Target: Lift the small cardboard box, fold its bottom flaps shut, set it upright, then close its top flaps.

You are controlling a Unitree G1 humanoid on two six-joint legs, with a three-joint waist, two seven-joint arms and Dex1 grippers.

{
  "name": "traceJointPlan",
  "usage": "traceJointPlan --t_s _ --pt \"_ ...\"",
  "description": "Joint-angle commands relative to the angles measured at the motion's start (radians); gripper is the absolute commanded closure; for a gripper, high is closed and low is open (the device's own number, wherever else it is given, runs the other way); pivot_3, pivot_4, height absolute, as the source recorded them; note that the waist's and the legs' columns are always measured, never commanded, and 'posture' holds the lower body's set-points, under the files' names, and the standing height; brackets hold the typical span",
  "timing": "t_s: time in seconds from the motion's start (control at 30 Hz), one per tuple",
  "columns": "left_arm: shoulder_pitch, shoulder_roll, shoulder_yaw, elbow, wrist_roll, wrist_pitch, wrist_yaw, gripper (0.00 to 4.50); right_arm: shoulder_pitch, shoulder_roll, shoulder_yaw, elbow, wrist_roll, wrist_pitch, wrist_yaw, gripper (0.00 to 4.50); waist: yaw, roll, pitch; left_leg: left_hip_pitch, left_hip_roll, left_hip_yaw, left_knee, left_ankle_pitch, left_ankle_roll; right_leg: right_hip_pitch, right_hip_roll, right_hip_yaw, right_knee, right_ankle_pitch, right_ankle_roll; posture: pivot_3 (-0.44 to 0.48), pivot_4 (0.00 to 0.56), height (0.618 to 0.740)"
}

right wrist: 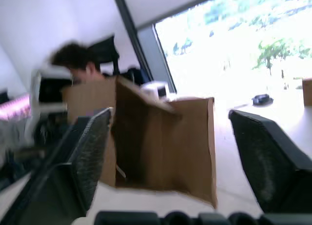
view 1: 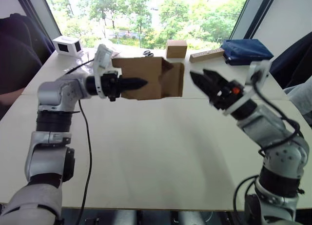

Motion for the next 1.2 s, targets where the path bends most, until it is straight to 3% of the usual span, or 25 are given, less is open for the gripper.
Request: traceJointPlan --t_s 0.03,0.23,0.8,1.2 --pt "-0.067 -0.001 0.007 -0.034 0.002 -0.074 -0.016 4.5 -0.068 0.012 -0.003 0.026 0.02 -0.045 -0.048 2.21 0.0 0.0 0.0 0.0 0.0 0.0 0.0 0.0 0.0 0.0 0.0 0.0 0.0 0.0 0.0 0.0 0.15 0.74" --pt "-0.113 -0.017 0.008 -0.048 -0.015 -0.103 -0.009 4.5 -0.13 0.028 0.022 0.025 0.057 -0.074 -0.093 4.48 -0.001 0.0 0.0 0.0 0.0 0.0 -0.001 0.0 0.0 0.0 0.0 0.0 0.0 0.0 0.0 0.0 0.15 0.74" --pt "-0.114 -0.063 0.044 -0.07 -0.081 -0.059 0.048 4.5 -0.096 0.016 0.142 -0.032 0.141 -0.063 -0.097 4.48 -0.002 0.001 0.0 0.0 0.0 0.0 -0.001 0.0 0.0 0.0 0.001 0.001 0.0 0.0 0.001 0.0 0.15 0.74" --pt "-0.027 -0.031 0.005 -0.263 -0.195 0.098 -0.001 4.5 -0.099 0.019 0.178 -0.015 0.124 -0.086 -0.057 4.48 -0.004 0.001 0.0 0.0 0.001 0.0 -0.001 0.0 0.0 -0.001 0.001 0.001 0.001 0.0 0.001 0.0 0.15 0.74"
